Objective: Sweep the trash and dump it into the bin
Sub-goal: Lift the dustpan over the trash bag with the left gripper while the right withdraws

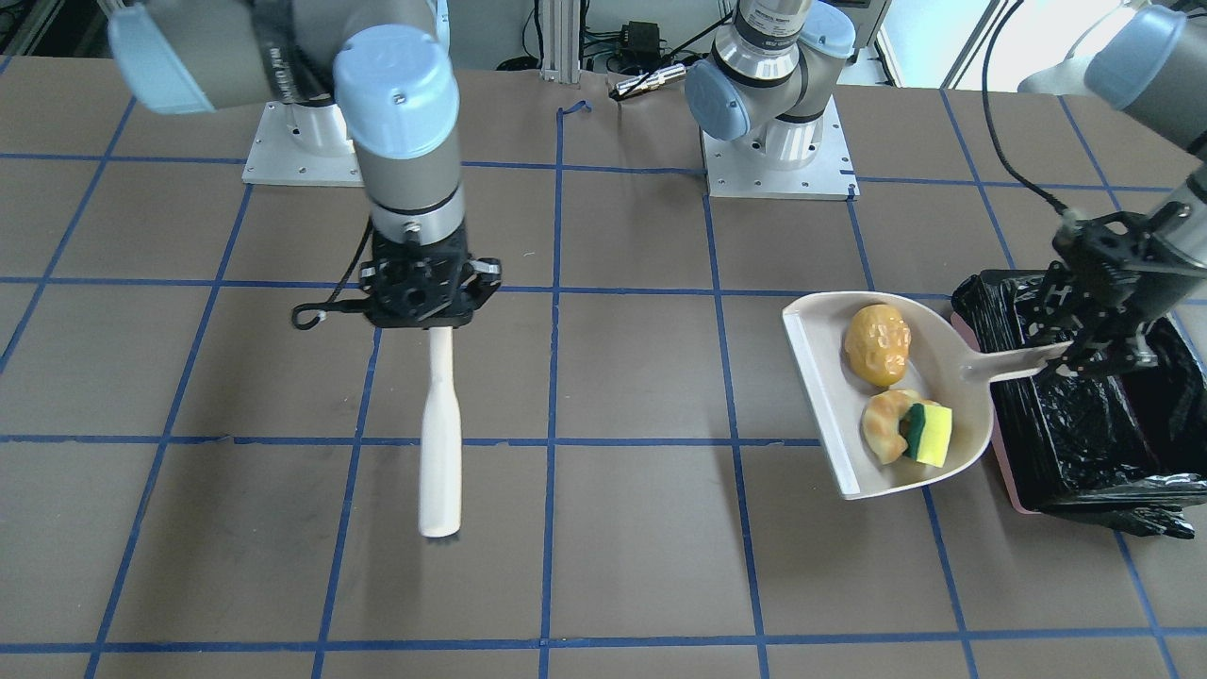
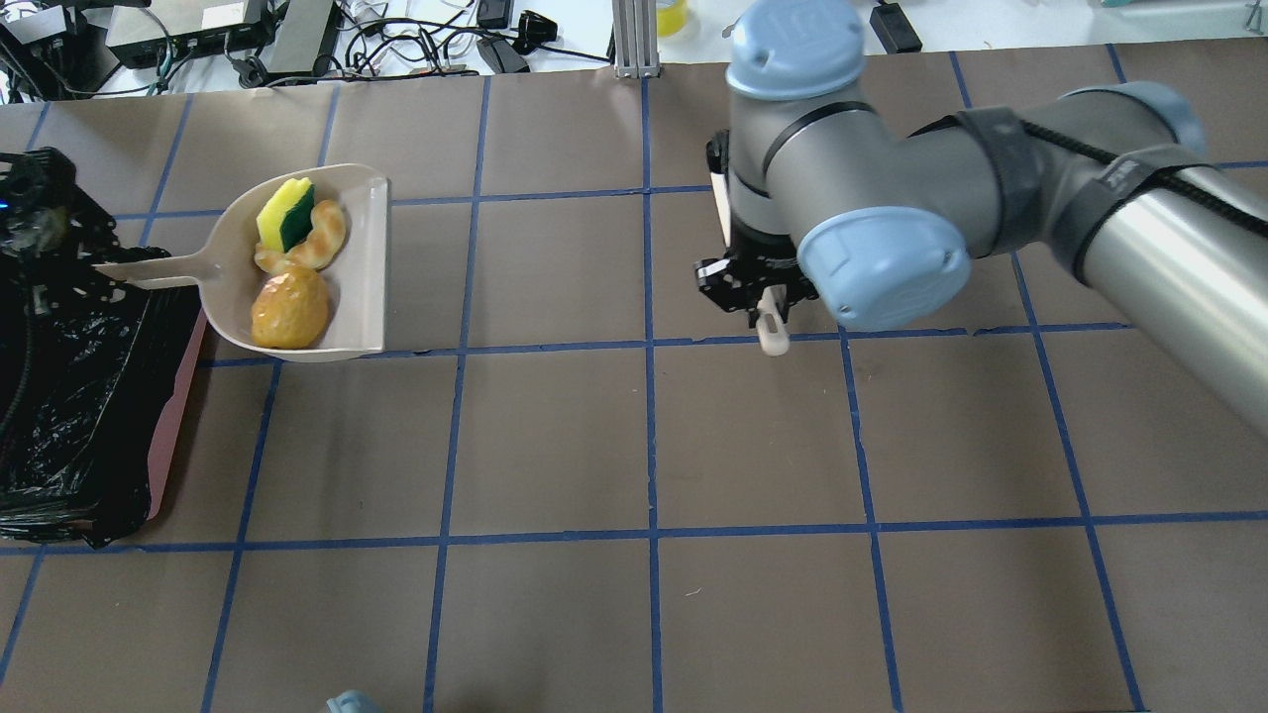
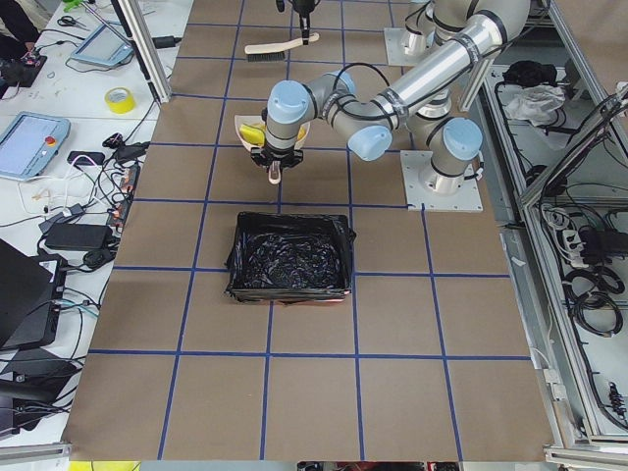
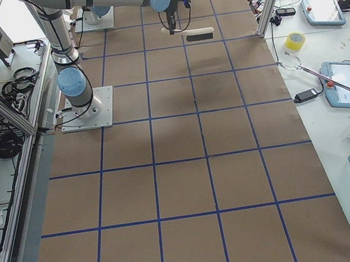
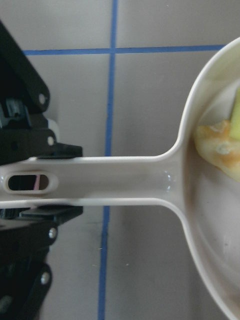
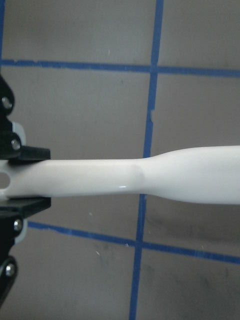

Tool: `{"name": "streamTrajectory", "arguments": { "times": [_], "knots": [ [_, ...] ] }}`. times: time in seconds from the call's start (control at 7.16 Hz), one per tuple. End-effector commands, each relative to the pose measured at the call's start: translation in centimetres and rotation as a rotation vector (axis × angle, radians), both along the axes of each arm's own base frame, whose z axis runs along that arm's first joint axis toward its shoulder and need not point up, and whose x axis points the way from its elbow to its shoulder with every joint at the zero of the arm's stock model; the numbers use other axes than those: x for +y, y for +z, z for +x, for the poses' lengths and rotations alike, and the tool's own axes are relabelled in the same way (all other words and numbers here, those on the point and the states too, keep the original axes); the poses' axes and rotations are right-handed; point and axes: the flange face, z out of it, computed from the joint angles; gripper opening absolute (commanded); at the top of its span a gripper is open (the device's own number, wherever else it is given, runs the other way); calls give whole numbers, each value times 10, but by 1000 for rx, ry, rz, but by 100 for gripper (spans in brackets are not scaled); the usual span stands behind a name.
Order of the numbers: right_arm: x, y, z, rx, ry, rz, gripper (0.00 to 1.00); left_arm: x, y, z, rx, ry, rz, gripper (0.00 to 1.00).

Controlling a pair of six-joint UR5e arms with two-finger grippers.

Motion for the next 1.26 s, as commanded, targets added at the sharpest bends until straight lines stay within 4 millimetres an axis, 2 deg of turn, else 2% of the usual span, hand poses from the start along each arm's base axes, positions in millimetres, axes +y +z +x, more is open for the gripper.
{"name": "streamTrajectory", "arguments": {
  "times": [0.0,0.14,0.28,0.56,0.7,0.84,0.98,1.12],
  "knots": [
    [-37,-3,-117,2,31,16,0,41,25,92,6,99,-20,0],
    [-47,1,-152,6,83,-18,0,69,31,145,-22,160,-30,0],
    [-50,-1,-181,2,68,-13,0,87,39,178,-107,80,-39,0],
    [-44,-13,-191,-1,75,10,0,97,68,226,-245,103,-6,0],
    [-45,-9,-203,-4,90,1,0,100,78,251,-356,119,12,0],
    [-47,-13,-205,-5,89,7,0,97,71,266,-421,129,12,0],
    [-47,-12,-210,-3,94,5,0,95,74,276,-545,131,32,0],
    [-52,-12,-233,0,98,-24,0,81,76,262,-621,20,74,0]
  ]
}}
